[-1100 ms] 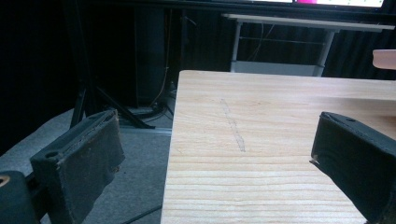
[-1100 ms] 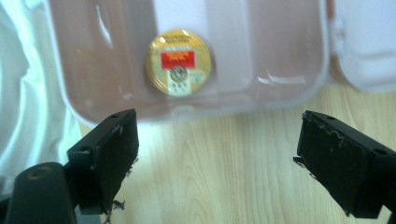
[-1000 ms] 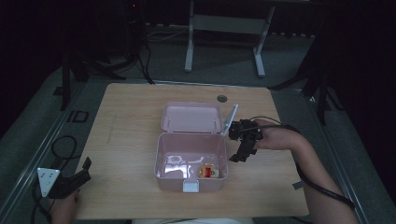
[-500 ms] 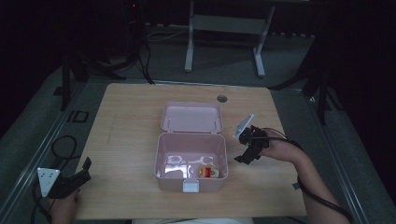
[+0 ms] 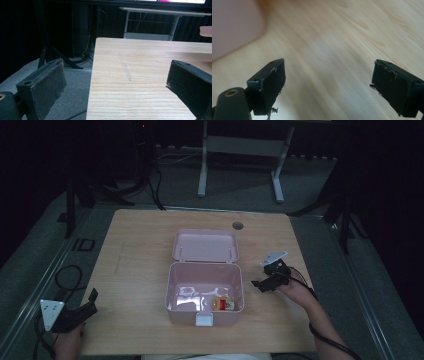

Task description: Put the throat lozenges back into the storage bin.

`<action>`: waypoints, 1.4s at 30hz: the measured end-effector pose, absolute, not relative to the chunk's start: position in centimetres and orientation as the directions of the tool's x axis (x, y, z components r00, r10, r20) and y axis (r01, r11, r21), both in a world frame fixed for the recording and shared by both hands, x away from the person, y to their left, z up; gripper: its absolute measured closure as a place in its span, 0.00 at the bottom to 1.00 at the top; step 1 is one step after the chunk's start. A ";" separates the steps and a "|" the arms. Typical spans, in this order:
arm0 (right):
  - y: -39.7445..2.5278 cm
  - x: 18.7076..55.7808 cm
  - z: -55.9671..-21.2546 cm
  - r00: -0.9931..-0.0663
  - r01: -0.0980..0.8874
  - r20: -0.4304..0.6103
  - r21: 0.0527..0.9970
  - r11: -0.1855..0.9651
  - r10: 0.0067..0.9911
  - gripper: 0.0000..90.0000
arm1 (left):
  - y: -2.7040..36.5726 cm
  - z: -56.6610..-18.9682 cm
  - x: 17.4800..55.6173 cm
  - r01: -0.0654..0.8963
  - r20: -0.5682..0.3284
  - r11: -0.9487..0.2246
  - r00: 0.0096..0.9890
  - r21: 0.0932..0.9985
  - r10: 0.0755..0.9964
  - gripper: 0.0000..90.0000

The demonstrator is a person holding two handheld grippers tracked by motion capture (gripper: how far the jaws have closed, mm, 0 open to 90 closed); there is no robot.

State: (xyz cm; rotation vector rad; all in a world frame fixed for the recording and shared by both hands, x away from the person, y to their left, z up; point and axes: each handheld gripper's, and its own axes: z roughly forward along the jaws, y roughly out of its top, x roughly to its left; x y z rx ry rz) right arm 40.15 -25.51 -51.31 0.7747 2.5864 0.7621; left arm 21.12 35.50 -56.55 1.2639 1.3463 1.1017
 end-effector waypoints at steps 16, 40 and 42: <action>-29.6 40.2 -54.2 -0.614 0.485 -0.175 0.686 0.542 0.770 0.13 | 35.5 -56.6 21.1 0.140 -0.057 0.058 -0.012 0.988 0.998 0.03; -36.2 37.9 -54.6 -0.318 0.516 -0.059 0.827 0.225 0.946 0.12 | 35.4 -56.6 21.1 0.139 -0.055 0.056 -0.012 0.989 0.998 0.03; -36.5 37.8 -54.7 -0.291 0.517 -0.053 0.832 0.203 0.955 0.12 | 35.5 -56.6 21.1 0.138 -0.056 0.057 -0.011 0.989 0.998 0.03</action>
